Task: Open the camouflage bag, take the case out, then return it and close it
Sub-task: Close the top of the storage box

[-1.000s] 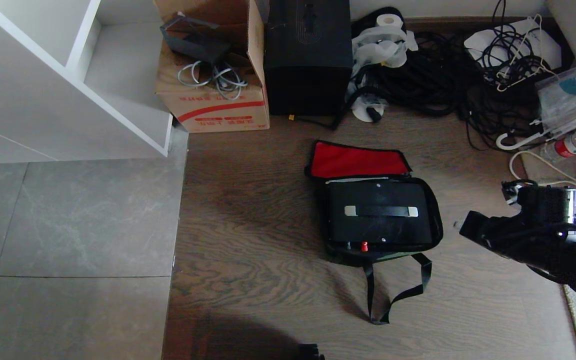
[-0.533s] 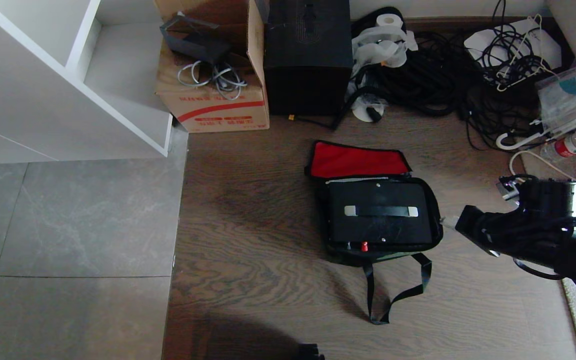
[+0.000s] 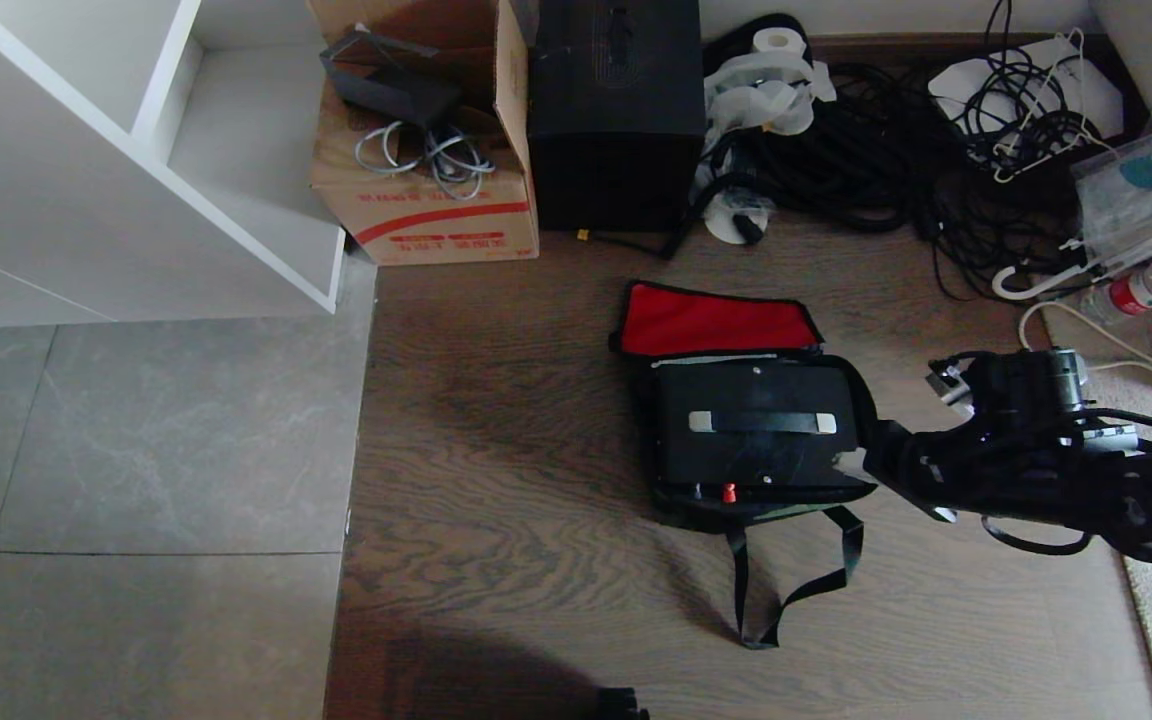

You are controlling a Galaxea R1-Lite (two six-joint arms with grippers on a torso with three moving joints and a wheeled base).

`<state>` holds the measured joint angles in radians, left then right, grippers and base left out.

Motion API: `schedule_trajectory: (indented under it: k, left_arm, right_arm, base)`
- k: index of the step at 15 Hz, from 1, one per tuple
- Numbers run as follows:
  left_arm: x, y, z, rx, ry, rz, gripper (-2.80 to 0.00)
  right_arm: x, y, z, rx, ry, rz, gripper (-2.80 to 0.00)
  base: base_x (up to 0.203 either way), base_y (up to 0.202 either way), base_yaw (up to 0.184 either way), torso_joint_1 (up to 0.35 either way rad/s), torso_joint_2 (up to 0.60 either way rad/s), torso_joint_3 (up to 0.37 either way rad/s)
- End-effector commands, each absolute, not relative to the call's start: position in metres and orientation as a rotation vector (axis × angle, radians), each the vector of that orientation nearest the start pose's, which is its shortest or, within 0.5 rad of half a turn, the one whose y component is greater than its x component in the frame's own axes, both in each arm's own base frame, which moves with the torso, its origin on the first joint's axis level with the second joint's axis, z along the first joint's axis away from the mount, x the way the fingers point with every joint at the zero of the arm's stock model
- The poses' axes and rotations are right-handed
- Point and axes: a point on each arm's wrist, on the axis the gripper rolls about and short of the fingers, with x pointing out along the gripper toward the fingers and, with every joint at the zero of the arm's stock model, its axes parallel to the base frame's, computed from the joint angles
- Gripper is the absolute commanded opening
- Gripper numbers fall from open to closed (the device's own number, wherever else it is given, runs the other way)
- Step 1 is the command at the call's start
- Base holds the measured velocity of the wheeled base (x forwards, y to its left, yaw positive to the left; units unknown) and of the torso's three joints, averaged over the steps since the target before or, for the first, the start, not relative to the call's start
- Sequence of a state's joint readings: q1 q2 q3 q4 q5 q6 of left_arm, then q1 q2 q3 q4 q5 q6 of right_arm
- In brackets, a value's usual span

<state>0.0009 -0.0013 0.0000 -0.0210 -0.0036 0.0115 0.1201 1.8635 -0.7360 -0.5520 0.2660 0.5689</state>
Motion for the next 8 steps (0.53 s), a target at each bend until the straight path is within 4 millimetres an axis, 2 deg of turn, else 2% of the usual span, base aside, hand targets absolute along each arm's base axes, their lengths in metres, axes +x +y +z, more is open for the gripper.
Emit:
schedule_trajectory:
  k: [1,4,5,8]
  left_arm:
    - [-0.022,0.0,0.075,0.012,-0.012,-0.002,-2.8]
    - [-0.022,0.0,0.075,0.012,-0.012,-0.001,-2.8]
    - [-0.022,0.0,0.075,0.012,-0.014,-0.001,-2.8]
    - [-0.022,0.0,0.075,0.011,-0.014,-0.001,-2.8]
  right_arm:
    - [0.318,0.057,0.105,0.571,0.67,0.223,-2.8]
    - [0.323,0.07,0.103,0.565,0.685,0.251,-2.8]
    - [0.325,0.075,0.102,0.551,0.685,0.266,0.0]
    - [0.326,0.077,0.093,0.51,0.7,0.272,0.0]
  base:
    - [0.0,0.0,0.0,0.0,0.0,0.0]
    - [0.0,0.0,0.0,0.0,0.0,0.0]
    - [0.0,0.0,0.0,0.0,0.0,0.0]
    - [0.0,0.0,0.0,0.0,0.0,0.0]
